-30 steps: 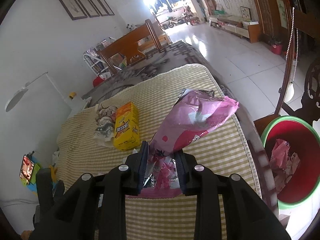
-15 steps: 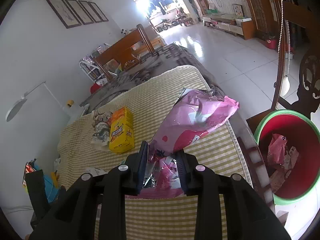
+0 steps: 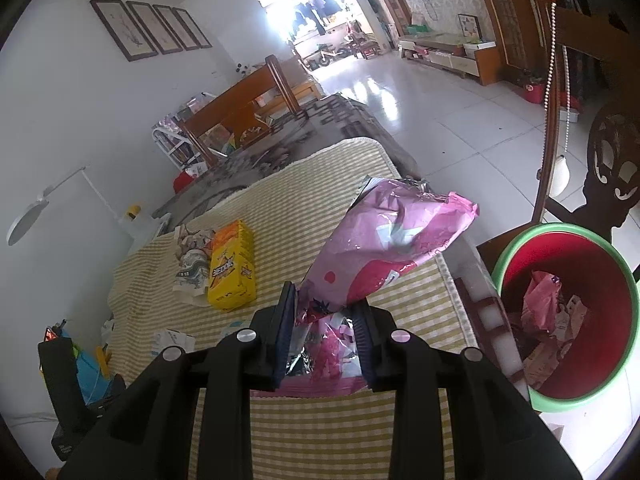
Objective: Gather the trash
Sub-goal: 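Carry the milk carton and pink wrapper to the red bin and release both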
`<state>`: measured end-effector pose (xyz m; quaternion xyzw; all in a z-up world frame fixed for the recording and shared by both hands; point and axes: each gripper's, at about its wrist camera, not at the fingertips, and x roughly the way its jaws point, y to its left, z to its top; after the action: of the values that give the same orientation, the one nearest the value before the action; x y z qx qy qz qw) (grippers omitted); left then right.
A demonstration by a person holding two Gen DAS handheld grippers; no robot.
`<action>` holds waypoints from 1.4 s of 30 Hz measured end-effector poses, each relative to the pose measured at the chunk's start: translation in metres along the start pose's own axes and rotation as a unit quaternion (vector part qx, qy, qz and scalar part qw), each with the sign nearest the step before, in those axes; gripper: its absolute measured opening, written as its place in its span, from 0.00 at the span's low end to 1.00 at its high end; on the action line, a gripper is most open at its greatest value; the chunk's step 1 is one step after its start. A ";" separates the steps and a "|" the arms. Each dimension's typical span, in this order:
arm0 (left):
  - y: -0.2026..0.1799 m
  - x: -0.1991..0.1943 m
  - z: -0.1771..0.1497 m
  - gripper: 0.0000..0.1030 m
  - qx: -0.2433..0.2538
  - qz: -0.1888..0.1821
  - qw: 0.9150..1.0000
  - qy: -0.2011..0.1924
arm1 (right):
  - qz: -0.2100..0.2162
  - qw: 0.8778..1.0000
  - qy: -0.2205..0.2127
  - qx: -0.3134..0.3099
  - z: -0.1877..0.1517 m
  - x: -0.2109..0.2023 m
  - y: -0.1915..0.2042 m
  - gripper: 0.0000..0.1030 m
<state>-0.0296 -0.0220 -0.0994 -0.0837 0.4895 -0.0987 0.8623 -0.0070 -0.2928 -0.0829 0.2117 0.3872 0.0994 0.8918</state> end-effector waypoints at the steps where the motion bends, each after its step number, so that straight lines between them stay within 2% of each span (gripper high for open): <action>1: -0.002 -0.003 0.001 0.48 0.005 0.000 1.000 -0.008 | -0.002 1.000 -0.001 0.001 0.000 -0.001 -0.002 0.27; 11: -0.026 -0.022 0.010 0.48 0.041 0.021 0.997 -0.060 | -0.026 0.999 0.002 0.037 0.003 -0.007 -0.031 0.27; 17: -0.044 -0.021 0.019 0.48 0.036 0.006 0.997 -0.068 | -0.035 0.998 -0.003 0.049 0.005 -0.013 -0.044 0.28; 24: -0.085 -0.011 0.030 0.48 0.039 -0.039 0.996 -0.068 | -0.053 0.995 -0.015 0.078 0.010 -0.021 -0.066 0.28; 28: -0.113 -0.002 0.038 0.48 0.043 -0.073 0.994 -0.063 | -0.082 0.991 -0.038 0.102 0.019 -0.034 -0.086 0.28; 31: -0.138 0.011 0.044 0.48 0.053 -0.091 0.993 -0.057 | -0.128 0.978 -0.078 0.148 0.025 -0.056 -0.116 0.28; 33: -0.155 0.024 0.046 0.48 0.061 -0.106 0.991 -0.045 | -0.143 0.971 -0.084 0.174 0.025 -0.064 -0.133 0.28; 38: -0.198 0.059 0.049 0.48 0.091 -0.136 0.987 -0.002 | -0.153 0.960 -0.083 0.221 0.020 -0.073 -0.163 0.29; 42: -0.236 0.078 0.051 0.48 0.111 -0.174 0.978 0.026 | -0.159 0.956 -0.082 0.233 0.019 -0.072 -0.170 0.29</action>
<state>0.0329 -0.2672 -0.0816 -0.0692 0.4759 -0.3029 0.8228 -0.0400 -0.4744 -0.1018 0.3567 0.3537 -0.1543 0.8508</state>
